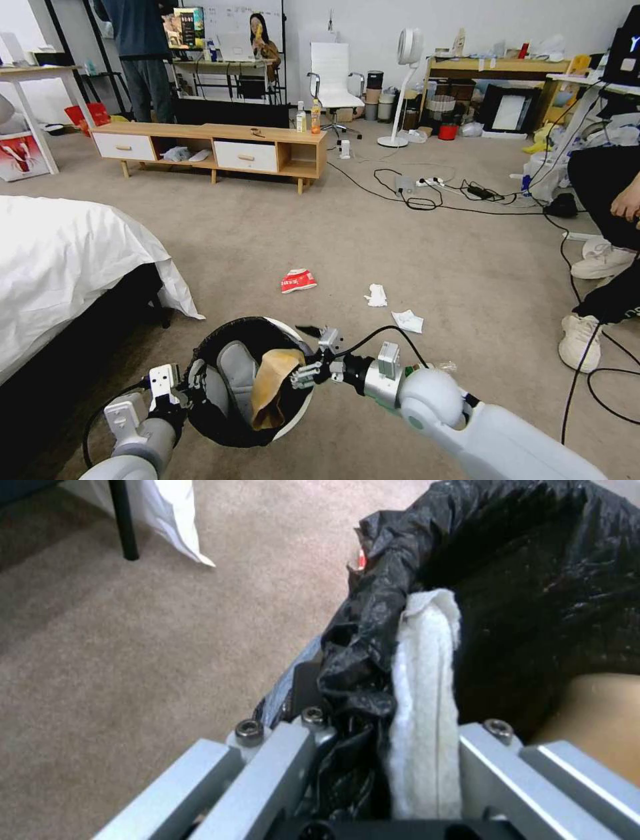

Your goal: Pick up the trash bin and place the garbage on the floor into it.

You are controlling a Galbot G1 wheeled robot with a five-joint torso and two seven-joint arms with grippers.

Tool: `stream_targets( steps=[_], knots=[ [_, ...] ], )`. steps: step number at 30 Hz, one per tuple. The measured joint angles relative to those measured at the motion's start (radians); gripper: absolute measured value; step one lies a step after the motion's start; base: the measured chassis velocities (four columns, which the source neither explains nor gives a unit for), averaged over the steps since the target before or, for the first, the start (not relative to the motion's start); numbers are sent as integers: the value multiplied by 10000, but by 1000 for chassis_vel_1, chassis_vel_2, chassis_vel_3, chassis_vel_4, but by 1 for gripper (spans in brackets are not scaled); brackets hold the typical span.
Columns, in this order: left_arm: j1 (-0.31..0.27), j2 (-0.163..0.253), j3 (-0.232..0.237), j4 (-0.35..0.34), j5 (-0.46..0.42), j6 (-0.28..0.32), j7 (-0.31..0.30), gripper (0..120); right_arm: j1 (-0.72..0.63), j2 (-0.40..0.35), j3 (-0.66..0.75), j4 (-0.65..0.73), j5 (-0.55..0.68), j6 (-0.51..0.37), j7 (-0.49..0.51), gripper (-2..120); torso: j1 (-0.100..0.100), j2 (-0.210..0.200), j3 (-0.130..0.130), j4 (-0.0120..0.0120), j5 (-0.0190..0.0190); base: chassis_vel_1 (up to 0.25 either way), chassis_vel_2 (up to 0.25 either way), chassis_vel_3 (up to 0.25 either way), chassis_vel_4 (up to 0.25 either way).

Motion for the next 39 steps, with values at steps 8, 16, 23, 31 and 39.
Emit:
stream_targets(
  steps=[8,16,23,31,39],
  knots=[
    [21,-38,-27,-3,24,-39,36,6,583,350,-144,289,1261,-1550,2147,100,0,0,1,3,2,0,0,0,0],
    [19,-56,-82,-4,-1,-67,87,6,941,456,-615,205,1862,-1467,2707,100,0,0,0,2,1,0,0,0,0],
    [67,-67,-188,57,-8,-118,146,6,1057,694,-375,253,1126,-718,2206,100,0,0,1,3,2,0,0,0,0],
    [45,-46,-215,189,-6,-122,152,6,936,738,1481,1336,320,68,1527,100,0,0,1,2,1,0,0,0,0],
    [-19,-39,-316,346,33,-145,157,6,561,475,3508,2092,240,545,1235,100,0,0,0,2,1,0,0,0,0]
  ],
)
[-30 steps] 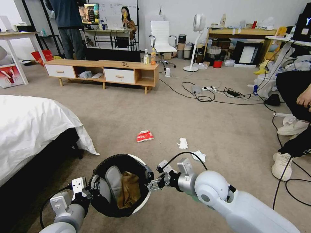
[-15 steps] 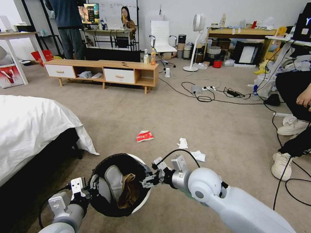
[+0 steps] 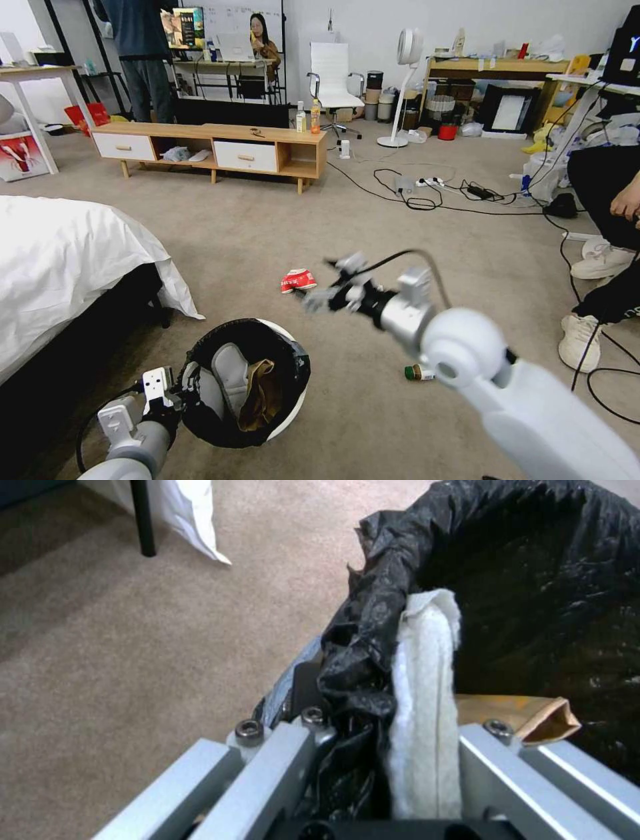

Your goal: Pick up the trash bin and place the garbage on the floor into it.

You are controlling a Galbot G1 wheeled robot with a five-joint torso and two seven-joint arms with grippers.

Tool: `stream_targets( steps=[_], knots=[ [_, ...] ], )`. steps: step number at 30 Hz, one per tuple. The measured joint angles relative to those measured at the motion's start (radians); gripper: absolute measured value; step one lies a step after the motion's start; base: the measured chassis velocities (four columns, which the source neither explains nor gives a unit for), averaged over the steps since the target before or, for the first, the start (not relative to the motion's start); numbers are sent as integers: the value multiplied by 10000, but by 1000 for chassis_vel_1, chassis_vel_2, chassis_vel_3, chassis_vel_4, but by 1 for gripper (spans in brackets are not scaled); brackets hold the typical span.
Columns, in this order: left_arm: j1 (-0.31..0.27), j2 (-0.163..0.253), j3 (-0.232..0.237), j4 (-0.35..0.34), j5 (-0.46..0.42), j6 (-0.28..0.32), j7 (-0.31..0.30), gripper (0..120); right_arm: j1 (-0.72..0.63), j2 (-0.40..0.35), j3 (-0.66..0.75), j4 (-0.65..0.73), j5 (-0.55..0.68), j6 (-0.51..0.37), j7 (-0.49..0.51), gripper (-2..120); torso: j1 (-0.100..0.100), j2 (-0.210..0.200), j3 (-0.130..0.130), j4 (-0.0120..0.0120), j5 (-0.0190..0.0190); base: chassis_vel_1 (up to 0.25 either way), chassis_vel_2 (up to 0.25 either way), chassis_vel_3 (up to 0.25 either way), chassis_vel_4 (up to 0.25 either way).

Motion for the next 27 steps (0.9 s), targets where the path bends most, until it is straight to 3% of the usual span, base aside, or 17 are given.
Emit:
stream_targets(
  steps=[2,11,27],
  knots=[
    [1,35,-125,6,-57,-7,9,6,-494,-208,1066,-12,-53,95,-210,100,0,0,0,0,1,0,0,0,0],
    [-32,147,-437,-214,-347,2,-6,6,-1928,-489,2584,-871,-774,281,-419,100,0,1,0,0,3,0,0,0,0],
    [-504,237,-1048,-478,-1113,183,-310,6,-3394,-549,2877,-1954,-2094,713,-925,100,0,0,0,0,1,0,0,0,0]
  ],
)
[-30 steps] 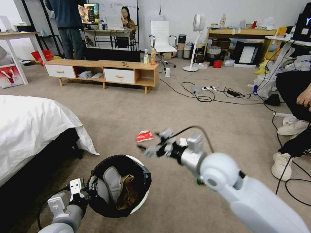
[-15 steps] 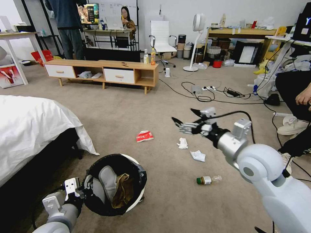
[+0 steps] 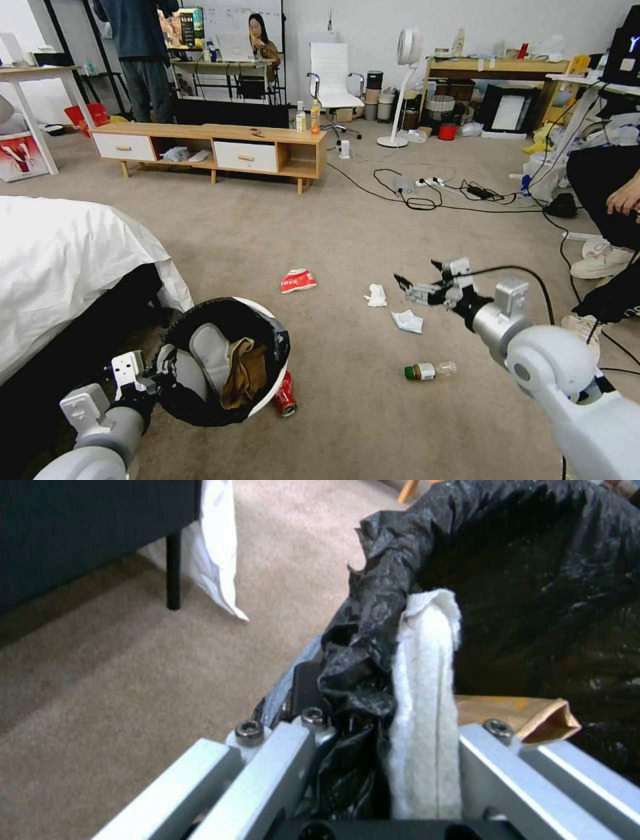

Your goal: Pick up the trash bin and place the garbage on the floor into it.

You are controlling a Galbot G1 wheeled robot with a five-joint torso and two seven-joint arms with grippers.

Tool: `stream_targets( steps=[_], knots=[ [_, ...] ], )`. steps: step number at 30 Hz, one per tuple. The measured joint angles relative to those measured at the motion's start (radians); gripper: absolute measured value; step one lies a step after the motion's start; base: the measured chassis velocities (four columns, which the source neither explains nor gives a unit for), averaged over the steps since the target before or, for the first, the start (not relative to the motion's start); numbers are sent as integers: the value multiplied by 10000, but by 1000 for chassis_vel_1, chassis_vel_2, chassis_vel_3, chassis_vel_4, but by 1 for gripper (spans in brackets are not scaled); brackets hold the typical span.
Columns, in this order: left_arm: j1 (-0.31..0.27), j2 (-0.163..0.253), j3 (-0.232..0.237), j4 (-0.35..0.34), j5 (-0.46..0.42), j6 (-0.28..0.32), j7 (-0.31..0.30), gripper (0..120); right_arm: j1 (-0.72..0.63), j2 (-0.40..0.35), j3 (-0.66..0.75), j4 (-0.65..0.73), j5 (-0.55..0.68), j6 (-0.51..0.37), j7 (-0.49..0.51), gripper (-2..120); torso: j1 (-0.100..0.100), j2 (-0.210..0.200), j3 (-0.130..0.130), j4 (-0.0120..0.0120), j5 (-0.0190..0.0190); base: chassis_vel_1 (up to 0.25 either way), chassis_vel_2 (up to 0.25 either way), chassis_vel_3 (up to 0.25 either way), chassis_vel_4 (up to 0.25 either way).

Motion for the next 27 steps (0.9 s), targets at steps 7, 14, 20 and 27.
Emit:
stream_targets(
  steps=[7,14,20,27],
  knots=[
    [-225,-3,-45,-4,-167,77,-157,6,-157,155,-661,-533,-441,335,-76,100,0,0,0,1,-1,0,0,0,0],
    [-270,4,-169,-75,-271,107,-209,6,333,374,-2380,-1594,-739,715,-104,100,0,-1,0,2,-1,0,0,0,0],
    [-194,-80,-173,-112,-277,108,-212,6,950,608,-4054,-2562,-705,871,-46,100,0,0,0,2,-1,0,0,0,0],
    [-118,-111,-160,-162,-262,108,-212,6,1313,858,-5191,-3333,-511,1066,281,100,0,0,0,-2,0,0,0,0,0]
  ],
)
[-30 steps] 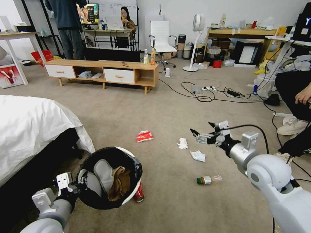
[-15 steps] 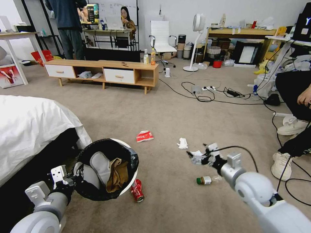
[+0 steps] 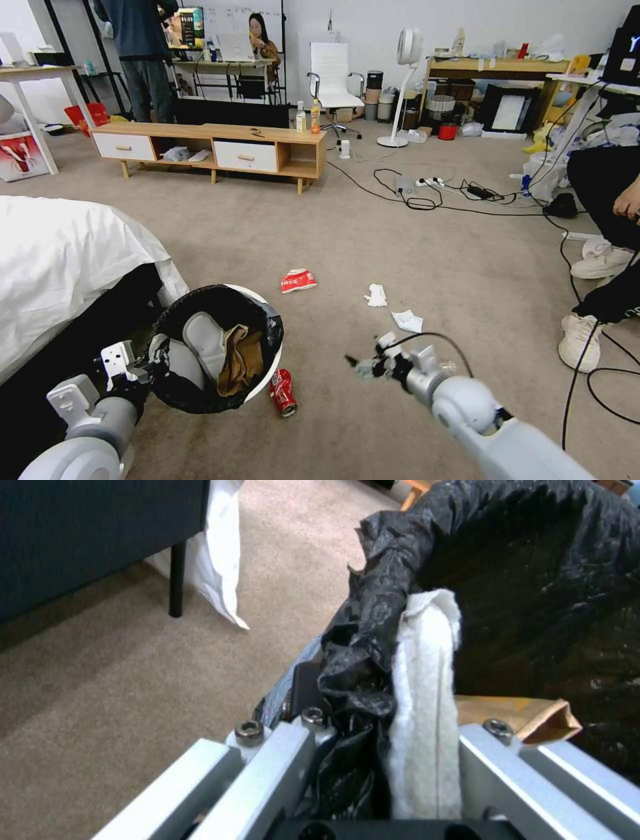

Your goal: Pick up the trash bin and place the garbage on the floor into it.

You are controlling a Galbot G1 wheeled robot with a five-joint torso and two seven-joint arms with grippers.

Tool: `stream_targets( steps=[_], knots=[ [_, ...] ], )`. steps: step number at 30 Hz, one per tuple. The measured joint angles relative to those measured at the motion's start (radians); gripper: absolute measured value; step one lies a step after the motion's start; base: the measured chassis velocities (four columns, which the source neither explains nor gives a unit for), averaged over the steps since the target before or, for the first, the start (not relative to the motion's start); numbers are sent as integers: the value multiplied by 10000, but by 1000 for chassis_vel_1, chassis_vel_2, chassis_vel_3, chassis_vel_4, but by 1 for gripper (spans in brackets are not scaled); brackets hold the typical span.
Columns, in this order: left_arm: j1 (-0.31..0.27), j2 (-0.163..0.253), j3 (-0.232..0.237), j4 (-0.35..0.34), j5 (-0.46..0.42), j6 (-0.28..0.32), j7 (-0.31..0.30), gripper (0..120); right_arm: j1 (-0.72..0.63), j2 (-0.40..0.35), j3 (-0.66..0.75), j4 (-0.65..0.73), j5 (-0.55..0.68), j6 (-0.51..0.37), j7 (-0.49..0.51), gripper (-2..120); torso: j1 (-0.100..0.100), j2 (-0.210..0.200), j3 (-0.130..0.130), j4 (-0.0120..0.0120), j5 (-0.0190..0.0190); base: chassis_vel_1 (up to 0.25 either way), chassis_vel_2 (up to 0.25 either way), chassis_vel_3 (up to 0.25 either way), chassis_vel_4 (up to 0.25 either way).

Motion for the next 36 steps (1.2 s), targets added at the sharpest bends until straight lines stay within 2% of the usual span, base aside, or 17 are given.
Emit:
stream_targets(
  steps=[3,6,7,9,10,11,15,26,36],
  knots=[
    [34,-6,21,-35,17,-1,-8,6,326,215,-635,-408,144,112,349,100,0,0,0,1,-3,0,0,0,0],
    [119,-90,98,-174,84,-19,-48,6,1116,1201,-1887,-1131,1159,196,1898,100,1,0,0,0,-5,0,0,0,0],
    [119,-90,98,-174,84,-19,-48,6,1116,1201,-1887,-1131,1159,196,1898,100,1,0,0,0,-5,0,0,0,0],
    [186,-129,148,-224,159,-27,-48,6,1528,1967,-2453,-1408,1926,189,2922,100,1,0,0,8,0,0,0,0,0],
    [186,-129,148,-224,159,-27,-48,6,1528,1967,-2453,-1408,1926,189,2922,100,1,0,0,8,0,0,0,0,0],
    [217,-158,167,-240,210,-40,-49,6,1689,2300,-2633,-1533,2174,156,3178,100,0,0,0,9,-2,0,0,0,0],
    [302,-217,204,-262,307,-73,-39,6,1975,2842,-2947,-1882,2349,112,3365,100,0,0,0,0,-4,0,0,0,0],
    [357,-317,258,-279,485,-166,-24,6,2281,3881,-3234,-3231,2348,224,3481,100,0,0,0,4,-1,0,0,0,0],
    [324,-320,205,-380,458,-173,-15,6,2218,4279,-3300,-4540,1724,565,3195,100,1,0,0,3,0,0,0,0,0]
  ],
)
